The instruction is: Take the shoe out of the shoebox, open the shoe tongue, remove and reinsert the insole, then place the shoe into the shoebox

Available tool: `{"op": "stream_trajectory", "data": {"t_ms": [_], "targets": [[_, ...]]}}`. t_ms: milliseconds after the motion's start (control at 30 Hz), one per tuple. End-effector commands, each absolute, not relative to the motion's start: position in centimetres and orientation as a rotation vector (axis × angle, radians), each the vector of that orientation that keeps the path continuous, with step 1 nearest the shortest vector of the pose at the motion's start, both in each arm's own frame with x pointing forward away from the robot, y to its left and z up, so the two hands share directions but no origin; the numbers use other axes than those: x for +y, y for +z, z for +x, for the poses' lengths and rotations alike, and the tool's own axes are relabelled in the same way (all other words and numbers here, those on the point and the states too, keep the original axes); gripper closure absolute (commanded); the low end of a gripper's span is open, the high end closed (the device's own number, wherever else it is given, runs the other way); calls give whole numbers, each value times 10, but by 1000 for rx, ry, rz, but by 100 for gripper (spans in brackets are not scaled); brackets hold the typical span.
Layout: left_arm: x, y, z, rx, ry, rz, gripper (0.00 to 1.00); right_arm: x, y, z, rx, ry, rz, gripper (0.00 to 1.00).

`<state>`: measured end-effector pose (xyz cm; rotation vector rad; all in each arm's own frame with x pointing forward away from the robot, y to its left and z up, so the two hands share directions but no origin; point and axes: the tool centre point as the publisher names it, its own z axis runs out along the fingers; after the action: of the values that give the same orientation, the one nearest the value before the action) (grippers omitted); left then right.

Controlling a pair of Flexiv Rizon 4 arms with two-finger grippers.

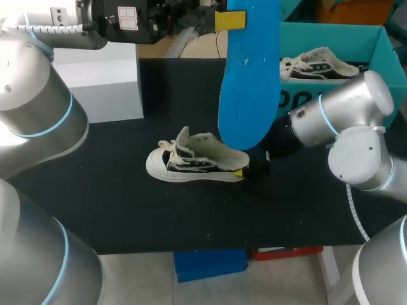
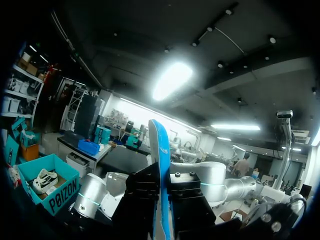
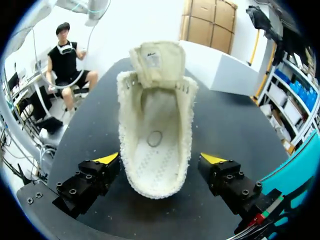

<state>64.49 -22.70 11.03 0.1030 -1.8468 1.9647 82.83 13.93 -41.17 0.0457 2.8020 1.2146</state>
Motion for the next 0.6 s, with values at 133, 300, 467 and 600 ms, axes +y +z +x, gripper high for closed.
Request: {"op": "stream_trajectory", "data": {"t_ms": [133, 300, 467, 600], "targets": [[-228, 110, 644, -1850, 1963, 107, 100, 142, -419, 828, 2713, 1411, 11, 0], [-228, 110, 644, -1850, 1963, 107, 100, 145, -422, 827, 2703, 1461, -6, 0], [-228, 110, 644, -1850, 1963, 107, 100, 146, -424, 826, 2708, 1474, -6, 0], [-228, 110, 644, -1850, 1963, 107, 100, 146, -424, 826, 2713, 1473, -5, 0]]}}
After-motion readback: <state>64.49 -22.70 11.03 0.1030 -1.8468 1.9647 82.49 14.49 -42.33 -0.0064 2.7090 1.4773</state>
